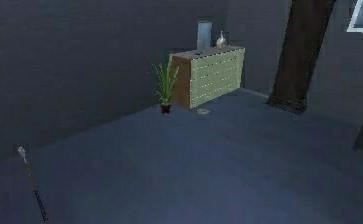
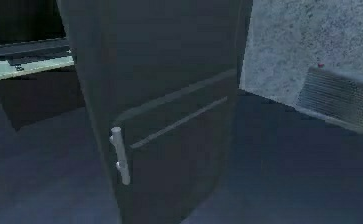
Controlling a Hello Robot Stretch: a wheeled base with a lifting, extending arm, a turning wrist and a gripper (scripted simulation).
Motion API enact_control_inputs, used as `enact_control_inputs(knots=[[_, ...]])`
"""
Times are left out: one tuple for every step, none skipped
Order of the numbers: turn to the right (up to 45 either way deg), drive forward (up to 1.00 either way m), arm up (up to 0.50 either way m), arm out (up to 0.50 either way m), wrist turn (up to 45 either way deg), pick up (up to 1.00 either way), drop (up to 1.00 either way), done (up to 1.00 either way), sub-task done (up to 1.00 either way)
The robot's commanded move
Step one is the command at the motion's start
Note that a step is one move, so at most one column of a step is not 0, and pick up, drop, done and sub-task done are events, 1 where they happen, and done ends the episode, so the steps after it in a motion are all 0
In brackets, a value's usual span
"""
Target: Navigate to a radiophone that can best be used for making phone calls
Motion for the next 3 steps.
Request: enact_control_inputs(knots=[[0.0, 0.45, 0.0, 0.0, 0.0, 0.0, 0.0, 0.0, 0.0], [12.0, 0.0, 0.0, 0.0, 0.0, 0.0, 0.0, 0.0, 0.0], [0.0, 1.0, 0.0, 0.0, 0.0, 0.0, 0.0, 0.0, 0.0]])
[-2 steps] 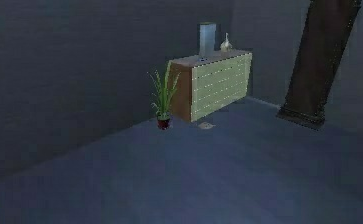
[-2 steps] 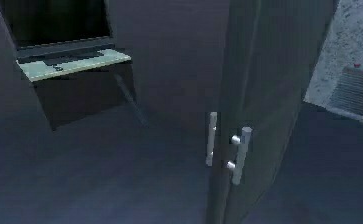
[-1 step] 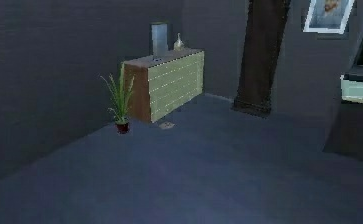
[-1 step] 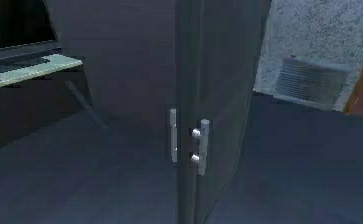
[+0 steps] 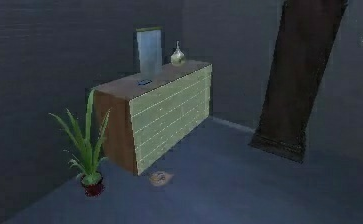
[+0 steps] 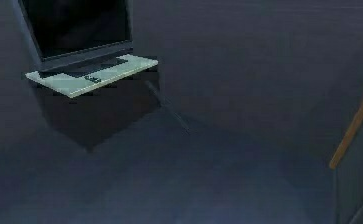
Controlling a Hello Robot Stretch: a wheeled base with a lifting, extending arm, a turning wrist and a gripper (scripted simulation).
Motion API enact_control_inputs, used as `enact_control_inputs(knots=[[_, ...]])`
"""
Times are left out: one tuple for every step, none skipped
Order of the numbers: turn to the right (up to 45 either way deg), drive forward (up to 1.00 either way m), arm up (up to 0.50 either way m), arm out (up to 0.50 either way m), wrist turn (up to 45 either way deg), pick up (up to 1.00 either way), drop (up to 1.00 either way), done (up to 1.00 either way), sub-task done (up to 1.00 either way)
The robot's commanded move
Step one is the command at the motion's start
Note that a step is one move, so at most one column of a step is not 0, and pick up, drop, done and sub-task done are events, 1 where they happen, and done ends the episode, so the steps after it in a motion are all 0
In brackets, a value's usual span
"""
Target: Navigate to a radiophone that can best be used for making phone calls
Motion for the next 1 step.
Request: enact_control_inputs(knots=[[3.0, 0.0, 0.0, 0.0, 0.0, 0.0, 0.0, 0.0, 0.0]])
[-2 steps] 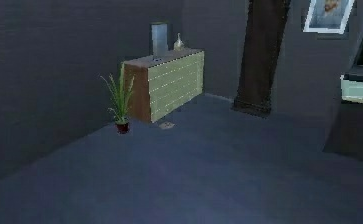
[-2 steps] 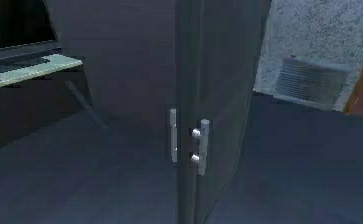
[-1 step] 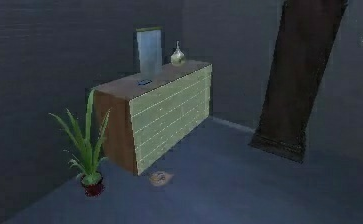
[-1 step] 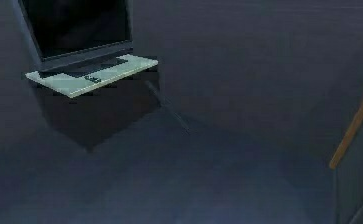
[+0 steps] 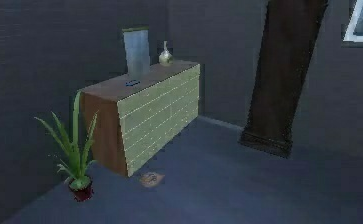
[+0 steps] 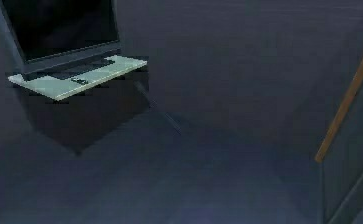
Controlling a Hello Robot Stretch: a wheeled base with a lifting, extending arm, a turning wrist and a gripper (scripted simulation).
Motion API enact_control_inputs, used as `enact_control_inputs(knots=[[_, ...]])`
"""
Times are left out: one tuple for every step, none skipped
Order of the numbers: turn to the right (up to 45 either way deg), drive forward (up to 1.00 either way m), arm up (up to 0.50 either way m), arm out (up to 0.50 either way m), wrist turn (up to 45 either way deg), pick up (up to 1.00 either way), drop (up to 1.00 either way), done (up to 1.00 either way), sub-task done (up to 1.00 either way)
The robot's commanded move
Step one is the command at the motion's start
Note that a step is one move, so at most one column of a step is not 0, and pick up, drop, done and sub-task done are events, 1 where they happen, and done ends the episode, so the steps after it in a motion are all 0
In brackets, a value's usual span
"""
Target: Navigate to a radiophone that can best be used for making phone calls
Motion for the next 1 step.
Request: enact_control_inputs(knots=[[0.0, 1.0, 0.0, 0.0, 0.0, 0.0, 0.0, 0.0, 0.0]])
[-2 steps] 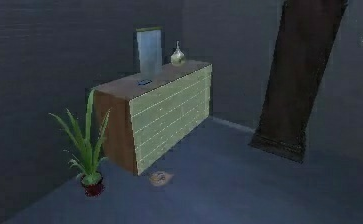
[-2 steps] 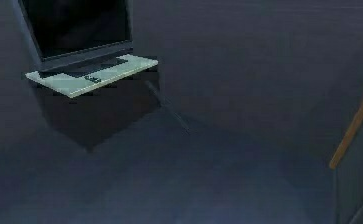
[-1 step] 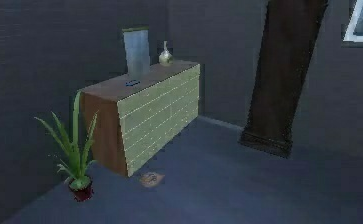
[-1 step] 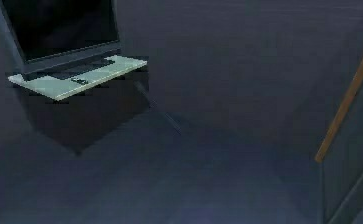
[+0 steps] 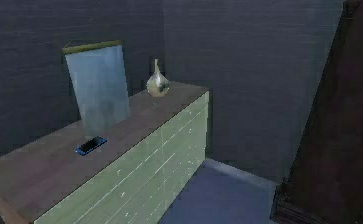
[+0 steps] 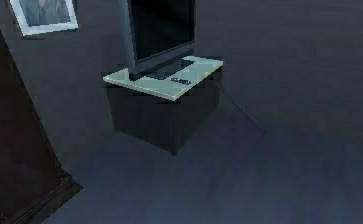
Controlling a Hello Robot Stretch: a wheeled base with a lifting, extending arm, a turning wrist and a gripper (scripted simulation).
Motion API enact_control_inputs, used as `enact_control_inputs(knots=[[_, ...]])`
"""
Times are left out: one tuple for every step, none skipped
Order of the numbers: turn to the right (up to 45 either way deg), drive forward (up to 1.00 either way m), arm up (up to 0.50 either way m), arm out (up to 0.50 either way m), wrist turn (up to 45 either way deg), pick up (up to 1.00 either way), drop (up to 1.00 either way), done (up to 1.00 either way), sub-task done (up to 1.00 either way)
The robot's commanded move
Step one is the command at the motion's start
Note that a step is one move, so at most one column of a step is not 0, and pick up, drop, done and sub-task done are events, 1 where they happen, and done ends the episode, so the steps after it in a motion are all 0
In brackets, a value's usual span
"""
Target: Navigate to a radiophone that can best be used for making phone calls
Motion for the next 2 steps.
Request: enact_control_inputs(knots=[[9.0, 0.0, 0.0, 0.0, 0.0, 0.0, 0.0, 0.0, 0.0], [0.0, 0.05, 0.0, 0.0, 0.0, 0.0, 0.0, 0.0, 0.0]])
